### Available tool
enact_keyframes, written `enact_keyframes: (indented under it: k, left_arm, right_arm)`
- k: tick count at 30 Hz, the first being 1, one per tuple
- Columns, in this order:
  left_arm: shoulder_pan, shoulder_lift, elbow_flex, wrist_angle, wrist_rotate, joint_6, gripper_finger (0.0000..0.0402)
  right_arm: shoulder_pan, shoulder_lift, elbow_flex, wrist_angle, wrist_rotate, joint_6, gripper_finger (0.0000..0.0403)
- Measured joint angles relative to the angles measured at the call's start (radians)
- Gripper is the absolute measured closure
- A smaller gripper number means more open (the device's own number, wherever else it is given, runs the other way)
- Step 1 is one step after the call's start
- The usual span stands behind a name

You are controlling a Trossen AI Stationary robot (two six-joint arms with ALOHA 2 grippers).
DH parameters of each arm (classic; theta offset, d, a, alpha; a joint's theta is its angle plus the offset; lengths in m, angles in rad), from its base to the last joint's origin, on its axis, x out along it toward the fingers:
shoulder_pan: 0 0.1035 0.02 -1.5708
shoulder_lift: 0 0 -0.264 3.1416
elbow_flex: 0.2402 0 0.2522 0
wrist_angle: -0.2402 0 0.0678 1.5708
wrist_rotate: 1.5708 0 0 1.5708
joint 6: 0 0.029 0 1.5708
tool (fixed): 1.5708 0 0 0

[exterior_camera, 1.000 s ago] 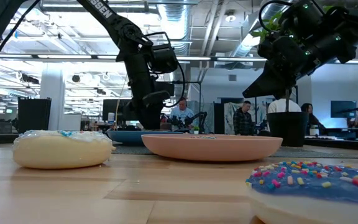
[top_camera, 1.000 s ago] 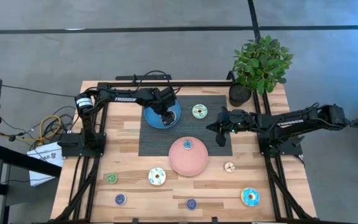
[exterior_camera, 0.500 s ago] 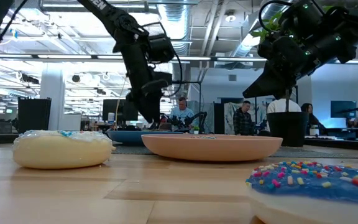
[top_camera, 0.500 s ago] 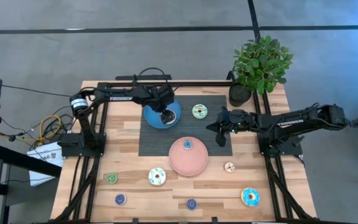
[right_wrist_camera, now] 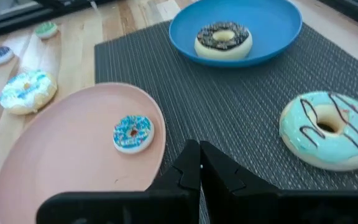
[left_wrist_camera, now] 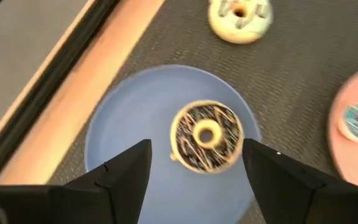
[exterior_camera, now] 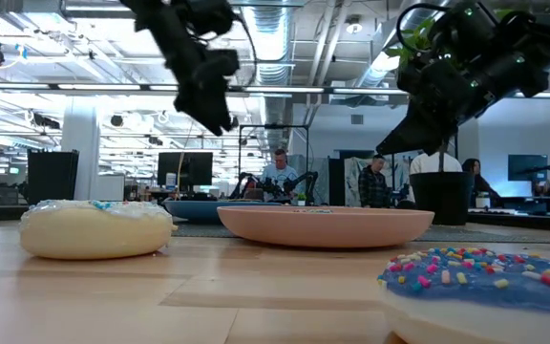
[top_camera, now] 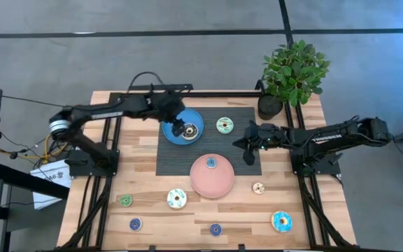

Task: Pick & Place donuts
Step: Put the small white donut on the pink plate

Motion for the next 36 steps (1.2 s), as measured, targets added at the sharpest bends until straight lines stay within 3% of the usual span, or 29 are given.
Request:
enact_keyframes:
  k: [4, 9, 16, 21, 29, 36]
  left_arm:
    - [-0.017, -0.161, -0.188, 0.126, 0.011, -0.054, 0.02]
    - [-0.04, -0.381, -0.448, 0.318, 0.084, -0.149, 0.028]
    - [-0.116, -0.618, -0.703, 0.469, 0.096, -0.105, 0.0393]
    - [-0.136, -0.692, -0.783, 0.466, 0.096, -0.069, 0.0392]
    - [-0.141, -0.689, -0.8, 0.435, 0.087, -0.062, 0.0401]
    - [-0.197, -0.689, -0.8, 0.528, 0.129, 0.139, 0.0401]
  right_arm:
    - [0.001, 0.0, 0.0, -0.029, 0.0, 0.008, 0.0402]
    - [0.001, 0.0, 0.0, -0.033, 0.0, 0.009, 0.0402]
    - [0.001, 0.0, 0.0, -0.03, 0.0, 0.01, 0.0402]
    - [0.001, 0.0, 0.0, -0.021, 0.0, 0.01, 0.0402]
    - [0.001, 0.0, 0.0, -0.011, 0.0, 0.01, 0.0402]
    - [0.005, 0.0, 0.0, 0.047, 0.002, 0.015, 0.0402]
